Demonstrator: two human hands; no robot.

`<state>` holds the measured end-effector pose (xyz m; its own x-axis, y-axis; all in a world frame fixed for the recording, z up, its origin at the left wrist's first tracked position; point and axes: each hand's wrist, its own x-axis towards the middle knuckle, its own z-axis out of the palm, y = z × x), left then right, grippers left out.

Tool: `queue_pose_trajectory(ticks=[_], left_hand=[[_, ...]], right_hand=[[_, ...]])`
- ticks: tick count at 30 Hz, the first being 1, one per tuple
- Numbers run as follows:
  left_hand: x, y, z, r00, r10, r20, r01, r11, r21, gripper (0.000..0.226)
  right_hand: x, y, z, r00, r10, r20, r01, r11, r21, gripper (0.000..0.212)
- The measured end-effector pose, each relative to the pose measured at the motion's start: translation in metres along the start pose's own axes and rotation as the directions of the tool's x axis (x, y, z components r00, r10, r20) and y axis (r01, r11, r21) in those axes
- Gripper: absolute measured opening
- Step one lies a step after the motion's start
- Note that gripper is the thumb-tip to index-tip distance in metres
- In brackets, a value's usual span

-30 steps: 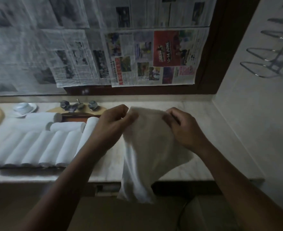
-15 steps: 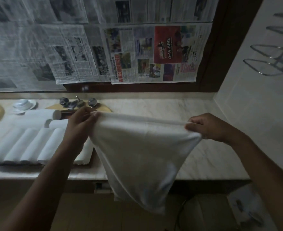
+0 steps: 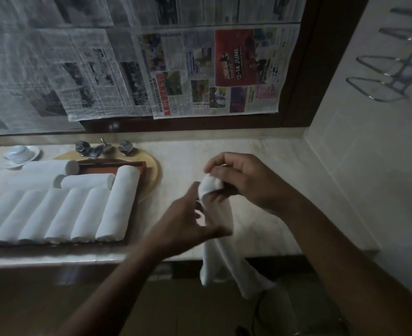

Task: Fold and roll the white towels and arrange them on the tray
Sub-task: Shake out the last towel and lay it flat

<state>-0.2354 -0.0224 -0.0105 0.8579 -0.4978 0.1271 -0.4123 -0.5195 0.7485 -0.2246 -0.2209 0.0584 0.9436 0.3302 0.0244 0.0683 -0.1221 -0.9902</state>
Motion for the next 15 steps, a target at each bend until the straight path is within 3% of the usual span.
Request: queue_pose_trajectory(ticks=[2,4,6,8,9,11,13,15], left_hand=[[0.006,0.011,0.012,0.987,-0.026,-0.156,0.004,0.991,-0.135,0.037],[0.014,0.015,0.004,0.959,-0.136,-0.247,0.028,0.918,-0.395,0.028],[0.017,0.019,-0.010,0.947,-0.171,-0.274,0.014,0.869,-0.494,0.021],[0.019,0.023,-0.020,0.945,-0.176,-0.274,0.008,0.854,-0.520,0.026],[0.021,0.024,-0.022,0.947,-0.177,-0.267,0.004,0.839,-0.544,0.026],[0.021,0.025,-0.024,0.948,-0.188,-0.255,0.006,0.816,-0.579,0.020],[0.018,0.020,-0.028,0.941,-0.210,-0.267,0.018,0.816,-0.578,0.022],[0.010,0.005,-0.036,0.919,-0.271,-0.286,0.083,0.843,-0.532,0.033]], right_hand=[[0.008,-0.006,0.011,0.999,-0.028,0.023,0.028,0.999,-0.015,0.017],[0.009,-0.010,0.004,0.996,-0.086,-0.003,0.085,0.992,-0.089,0.020],[0.006,-0.008,-0.011,0.987,-0.156,-0.035,0.132,0.917,-0.377,0.045],[0.000,0.002,-0.015,0.997,-0.079,0.019,0.076,0.817,-0.571,0.069],[-0.004,0.010,-0.011,0.998,0.020,0.055,0.016,0.806,-0.591,0.070],[-0.006,0.040,0.000,0.973,0.199,0.115,-0.089,0.788,-0.609,0.050],[-0.007,0.070,0.001,0.969,0.218,0.116,-0.109,0.799,-0.591,0.029],[-0.009,0.090,-0.007,0.985,0.162,0.055,-0.110,0.846,-0.521,0.025]])
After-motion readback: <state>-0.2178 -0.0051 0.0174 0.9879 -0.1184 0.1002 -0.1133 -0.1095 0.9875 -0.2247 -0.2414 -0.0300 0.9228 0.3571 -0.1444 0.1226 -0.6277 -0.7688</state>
